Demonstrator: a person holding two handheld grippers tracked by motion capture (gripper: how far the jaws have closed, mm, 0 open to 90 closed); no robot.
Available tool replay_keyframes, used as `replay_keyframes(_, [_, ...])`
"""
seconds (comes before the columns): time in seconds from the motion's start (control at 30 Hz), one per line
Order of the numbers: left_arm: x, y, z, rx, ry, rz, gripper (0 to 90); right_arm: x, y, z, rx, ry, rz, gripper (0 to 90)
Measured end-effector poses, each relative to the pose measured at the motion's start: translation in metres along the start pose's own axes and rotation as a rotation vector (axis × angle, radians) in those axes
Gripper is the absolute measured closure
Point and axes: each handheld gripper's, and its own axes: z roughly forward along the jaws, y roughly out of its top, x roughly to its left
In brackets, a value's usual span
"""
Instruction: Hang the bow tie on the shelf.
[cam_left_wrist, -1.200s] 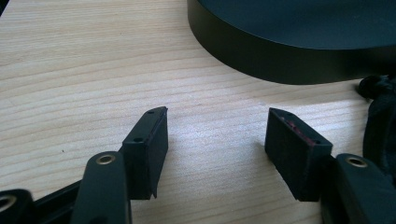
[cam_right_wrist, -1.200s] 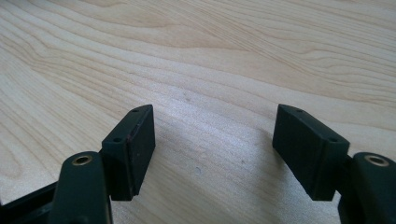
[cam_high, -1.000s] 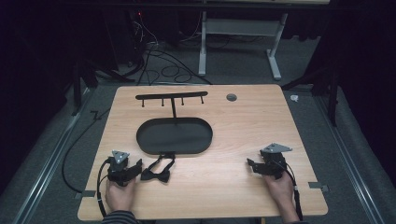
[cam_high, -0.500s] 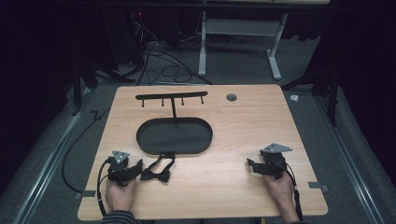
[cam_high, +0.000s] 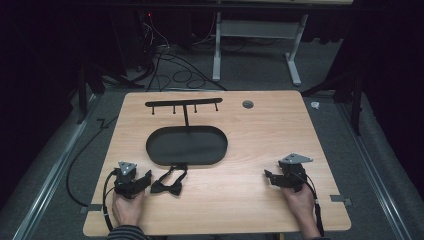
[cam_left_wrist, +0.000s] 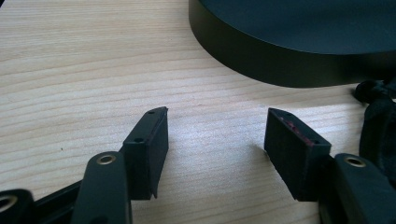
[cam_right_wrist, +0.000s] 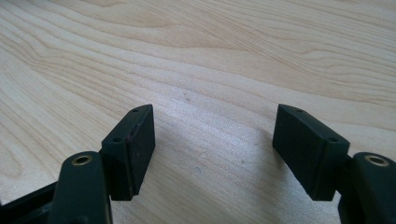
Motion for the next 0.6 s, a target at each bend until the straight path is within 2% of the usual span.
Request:
replay_keyframes(0.17, [0.001,0.003,-0.003,0.011,-0.009,-0.011,43.1,0.0,0.0,0.0,0.0,0.001,0.0,31.5])
replay_keyframes(0.2, [0.0,0.005,-0.008,0.008,-0.033,-0.007,43.3,0.0,0.0,0.0,0.0,0.0,0.0,31.5])
replay_keyframes(0.43, [-0.007,0.013,-0.021,-0.016,-0.089,0.006,43.7,0.0,0.0,0.0,0.0,0.0,0.0,31.5])
replay_keyframes(0.47, [-0.011,0.016,-0.025,-0.019,-0.104,0.022,44.0,0.0,0.0,0.0,0.0,0.001,-0.001,31.5])
replay_keyframes(0.57, [-0.016,0.019,-0.027,-0.021,-0.122,0.032,44.4,0.0,0.0,0.0,0.0,0.0,0.001,31.5])
replay_keyframes(0.6, [-0.021,0.021,-0.028,-0.023,-0.143,0.044,44.5,0.0,0.0,0.0,0.0,0.0,0.001,31.5])
